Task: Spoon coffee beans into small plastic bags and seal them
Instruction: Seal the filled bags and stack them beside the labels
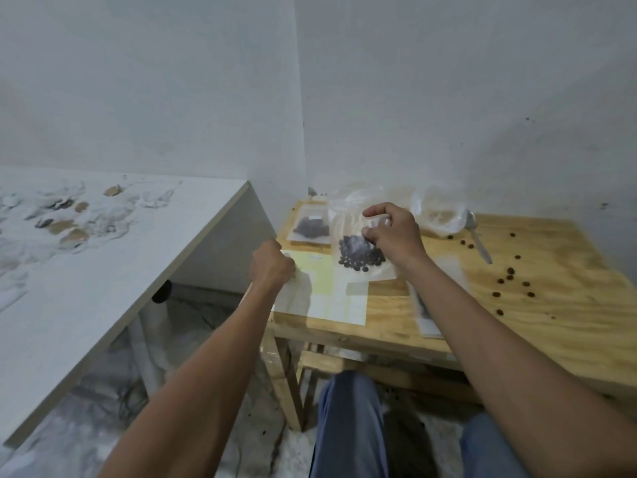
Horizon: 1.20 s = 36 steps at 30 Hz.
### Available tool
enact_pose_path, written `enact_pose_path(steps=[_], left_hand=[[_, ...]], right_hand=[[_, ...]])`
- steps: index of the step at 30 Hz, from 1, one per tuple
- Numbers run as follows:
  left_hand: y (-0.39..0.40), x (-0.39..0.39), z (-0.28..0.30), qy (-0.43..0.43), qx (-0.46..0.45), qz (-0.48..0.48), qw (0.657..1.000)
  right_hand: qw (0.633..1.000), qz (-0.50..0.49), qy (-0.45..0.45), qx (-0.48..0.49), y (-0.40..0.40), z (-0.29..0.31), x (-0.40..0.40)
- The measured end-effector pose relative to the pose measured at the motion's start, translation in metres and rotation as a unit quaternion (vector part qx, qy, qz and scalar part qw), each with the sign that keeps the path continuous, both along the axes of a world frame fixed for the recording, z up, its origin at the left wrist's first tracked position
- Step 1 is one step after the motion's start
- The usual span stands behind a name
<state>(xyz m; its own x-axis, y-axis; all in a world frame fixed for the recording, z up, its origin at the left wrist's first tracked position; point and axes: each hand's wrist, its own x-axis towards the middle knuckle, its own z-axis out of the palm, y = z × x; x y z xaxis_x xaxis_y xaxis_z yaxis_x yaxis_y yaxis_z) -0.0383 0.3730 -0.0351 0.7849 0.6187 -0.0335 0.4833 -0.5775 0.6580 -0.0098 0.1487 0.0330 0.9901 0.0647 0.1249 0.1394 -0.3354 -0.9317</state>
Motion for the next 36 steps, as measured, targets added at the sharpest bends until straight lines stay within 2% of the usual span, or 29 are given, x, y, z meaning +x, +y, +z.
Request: enact_pose_path(steps=[5,7,11,14,21,27,29,32,36], left_hand=[[0.0,0.003,0.001,-0.013,-0.018,-0.004,1.0],[-0.004,0.004,0.01,-0.051,-0.043,-0.016,0.998],[-0.026,0.003,0.043,-0.181,-0.191,-0.087,0.961],[-0.053,0.002,0.061,-0.217,-0.279,-0.124,0.927],[-0.103,0.0,0.058,-0.274,-0.274,-0.12,0.914],[-0.117,0.004,0.046,-0.312,-0.163,-0.115,0.929],[-0.117,0.006,0.044,-0.306,-0.194,-0.12,0.924],[-0.116,0.007,0.04,-0.279,-0.294,-0.126,0.905],[-0.115,0.008,0.033,-0.28,-0.305,-0.134,0.9]], right_hand=[[1.0,-0.002,0.002,0.0,-0.002,-0.006,0.001],[1.0,-0.006,0.003,0.011,-0.004,-0.01,0.002],[0.999,-0.034,0.012,0.034,-0.006,-0.016,0.002],[0.998,-0.04,0.016,0.043,-0.006,-0.017,0.0],[0.995,-0.039,-0.011,0.097,-0.006,-0.013,-0.004],[0.993,-0.065,-0.028,0.098,-0.009,-0.017,0.001],[0.992,-0.071,-0.026,0.106,-0.011,-0.016,0.001],[0.993,-0.066,-0.021,0.098,-0.012,-0.016,0.002],[0.994,-0.073,-0.024,0.079,-0.01,-0.022,0.003]])
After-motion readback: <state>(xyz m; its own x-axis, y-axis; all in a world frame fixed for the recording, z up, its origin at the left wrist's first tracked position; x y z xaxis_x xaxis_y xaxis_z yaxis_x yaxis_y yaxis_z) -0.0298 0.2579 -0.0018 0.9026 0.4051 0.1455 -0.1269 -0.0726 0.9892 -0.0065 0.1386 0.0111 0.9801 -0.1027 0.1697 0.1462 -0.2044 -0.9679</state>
